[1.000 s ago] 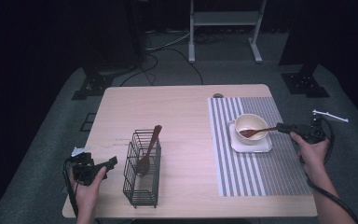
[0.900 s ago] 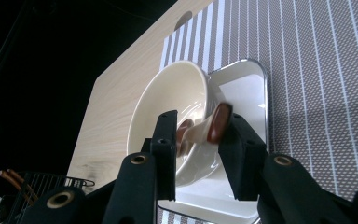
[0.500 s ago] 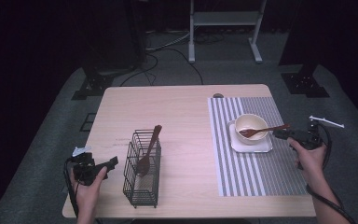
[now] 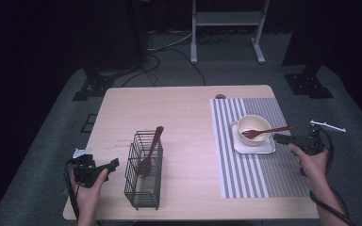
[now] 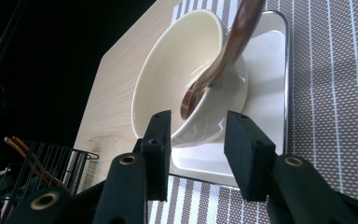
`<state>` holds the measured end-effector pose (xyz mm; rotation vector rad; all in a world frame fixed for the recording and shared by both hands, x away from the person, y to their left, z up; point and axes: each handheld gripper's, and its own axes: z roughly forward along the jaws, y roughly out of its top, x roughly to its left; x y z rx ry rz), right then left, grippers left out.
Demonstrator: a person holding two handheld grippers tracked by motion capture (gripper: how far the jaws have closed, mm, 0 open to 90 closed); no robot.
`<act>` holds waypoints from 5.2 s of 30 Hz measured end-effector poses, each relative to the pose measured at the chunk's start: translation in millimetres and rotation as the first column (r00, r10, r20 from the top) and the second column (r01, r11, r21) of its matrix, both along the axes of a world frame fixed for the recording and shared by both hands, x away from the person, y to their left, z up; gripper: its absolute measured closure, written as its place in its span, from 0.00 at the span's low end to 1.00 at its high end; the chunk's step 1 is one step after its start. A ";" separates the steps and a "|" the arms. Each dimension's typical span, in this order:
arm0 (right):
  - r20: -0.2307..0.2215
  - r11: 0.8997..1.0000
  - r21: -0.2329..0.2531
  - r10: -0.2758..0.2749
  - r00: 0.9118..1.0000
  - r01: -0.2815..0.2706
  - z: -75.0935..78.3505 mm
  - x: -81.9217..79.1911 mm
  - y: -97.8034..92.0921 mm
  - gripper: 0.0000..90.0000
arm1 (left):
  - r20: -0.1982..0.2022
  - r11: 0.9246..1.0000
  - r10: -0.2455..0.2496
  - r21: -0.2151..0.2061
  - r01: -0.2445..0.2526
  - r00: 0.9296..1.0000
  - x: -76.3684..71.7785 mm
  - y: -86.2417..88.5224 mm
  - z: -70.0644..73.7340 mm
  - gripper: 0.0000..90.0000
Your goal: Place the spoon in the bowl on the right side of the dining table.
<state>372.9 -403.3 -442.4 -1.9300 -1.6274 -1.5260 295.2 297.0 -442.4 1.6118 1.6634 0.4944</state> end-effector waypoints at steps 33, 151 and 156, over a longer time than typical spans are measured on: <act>0.018 0.999 0.009 0.043 0.999 -0.043 -6.6 -14.1 8.9 0.58 | -0.004 1.000 0.003 0.000 -0.003 1.000 0.3 0.9 -0.7 0.00; 0.121 0.969 -0.005 0.246 0.962 -0.248 -26.5 -94.5 85.5 0.45 | 0.004 1.000 0.003 -0.001 -0.003 1.000 -0.1 -0.1 0.1 0.00; 0.154 0.971 -0.003 0.237 0.959 -0.240 -23.4 -100.2 87.6 0.45 | 0.004 1.000 0.004 -0.002 -0.004 1.000 0.1 0.0 0.0 0.00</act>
